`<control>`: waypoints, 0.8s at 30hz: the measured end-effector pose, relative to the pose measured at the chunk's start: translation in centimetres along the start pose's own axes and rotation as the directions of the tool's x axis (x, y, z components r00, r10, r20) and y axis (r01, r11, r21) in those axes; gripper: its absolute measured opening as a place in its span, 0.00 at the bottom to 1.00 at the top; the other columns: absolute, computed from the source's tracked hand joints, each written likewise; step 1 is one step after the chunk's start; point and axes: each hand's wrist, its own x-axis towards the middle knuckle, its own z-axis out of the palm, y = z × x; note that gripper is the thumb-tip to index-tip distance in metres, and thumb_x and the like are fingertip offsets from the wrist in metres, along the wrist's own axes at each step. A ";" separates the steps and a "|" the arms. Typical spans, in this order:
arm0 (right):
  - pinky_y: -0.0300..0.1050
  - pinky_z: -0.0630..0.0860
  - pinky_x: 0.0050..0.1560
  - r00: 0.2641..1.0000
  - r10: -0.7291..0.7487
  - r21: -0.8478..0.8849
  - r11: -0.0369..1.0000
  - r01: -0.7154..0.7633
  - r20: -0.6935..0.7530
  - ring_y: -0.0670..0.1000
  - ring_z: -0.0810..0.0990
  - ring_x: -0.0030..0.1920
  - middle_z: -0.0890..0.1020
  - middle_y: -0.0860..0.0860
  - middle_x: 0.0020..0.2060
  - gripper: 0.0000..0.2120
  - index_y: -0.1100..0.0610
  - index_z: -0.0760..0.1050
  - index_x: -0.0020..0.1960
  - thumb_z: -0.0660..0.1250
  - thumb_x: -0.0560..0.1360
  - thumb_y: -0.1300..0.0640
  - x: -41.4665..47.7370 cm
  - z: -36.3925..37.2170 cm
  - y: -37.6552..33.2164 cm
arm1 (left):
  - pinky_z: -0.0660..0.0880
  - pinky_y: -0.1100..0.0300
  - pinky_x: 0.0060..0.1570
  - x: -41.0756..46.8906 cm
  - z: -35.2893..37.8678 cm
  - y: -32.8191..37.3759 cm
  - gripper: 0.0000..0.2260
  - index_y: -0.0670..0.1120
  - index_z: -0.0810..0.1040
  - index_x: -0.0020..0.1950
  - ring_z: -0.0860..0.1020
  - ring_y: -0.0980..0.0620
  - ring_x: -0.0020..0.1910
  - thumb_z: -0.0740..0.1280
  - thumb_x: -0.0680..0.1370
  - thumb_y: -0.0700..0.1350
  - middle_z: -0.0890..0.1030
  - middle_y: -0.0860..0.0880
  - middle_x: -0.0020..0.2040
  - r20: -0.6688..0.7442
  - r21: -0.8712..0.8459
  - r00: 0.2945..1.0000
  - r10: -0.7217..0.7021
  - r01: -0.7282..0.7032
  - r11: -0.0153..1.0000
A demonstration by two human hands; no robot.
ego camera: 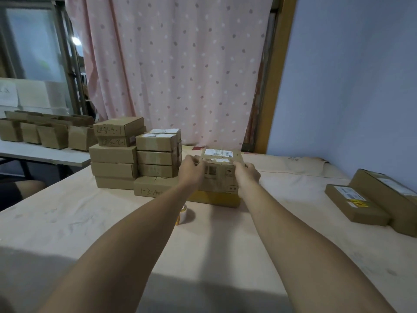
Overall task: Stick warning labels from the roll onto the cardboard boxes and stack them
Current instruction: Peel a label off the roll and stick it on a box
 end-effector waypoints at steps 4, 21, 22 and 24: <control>0.61 0.85 0.49 0.997 0.021 0.098 0.995 -0.028 0.069 0.58 0.82 0.53 0.79 0.53 0.55 0.20 0.51 0.75 0.62 0.70 0.77 0.39 -2.4 -3.3 0.2 | 0.77 0.51 0.49 -3.1 0.1 -0.2 0.17 0.45 0.76 0.60 0.79 0.47 0.51 0.64 0.81 0.57 0.80 0.46 0.53 -0.018 -0.041 0.996 -0.085 0.085 0.996; 0.52 0.82 0.49 0.997 0.072 0.365 0.930 -0.055 -0.035 0.53 0.81 0.40 0.85 0.52 0.41 0.14 0.56 0.81 0.43 0.74 0.67 0.46 -7.8 -13.6 5.8 | 0.77 0.46 0.56 -10.4 -1.1 -2.4 0.26 0.48 0.72 0.63 0.79 0.43 0.54 0.69 0.75 0.64 0.79 0.46 0.57 0.122 -0.434 0.944 -0.306 0.328 0.839; 0.53 0.83 0.49 0.997 0.065 0.356 0.934 -0.045 -0.044 0.52 0.81 0.39 0.84 0.52 0.40 0.13 0.57 0.80 0.42 0.75 0.68 0.47 -7.8 -13.7 5.9 | 0.76 0.46 0.59 -10.7 -1.3 -2.6 0.24 0.49 0.72 0.64 0.77 0.44 0.56 0.68 0.76 0.64 0.78 0.49 0.55 0.142 -0.440 0.948 -0.285 0.319 0.839; 0.56 0.84 0.52 0.998 0.050 0.328 0.944 -0.033 -0.045 0.52 0.81 0.39 0.84 0.53 0.40 0.14 0.58 0.80 0.42 0.76 0.68 0.47 -8.2 -13.7 6.0 | 0.74 0.49 0.59 -11.3 -1.4 -2.9 0.22 0.49 0.73 0.64 0.76 0.46 0.57 0.69 0.78 0.60 0.77 0.52 0.51 0.164 -0.443 0.960 -0.227 0.277 0.853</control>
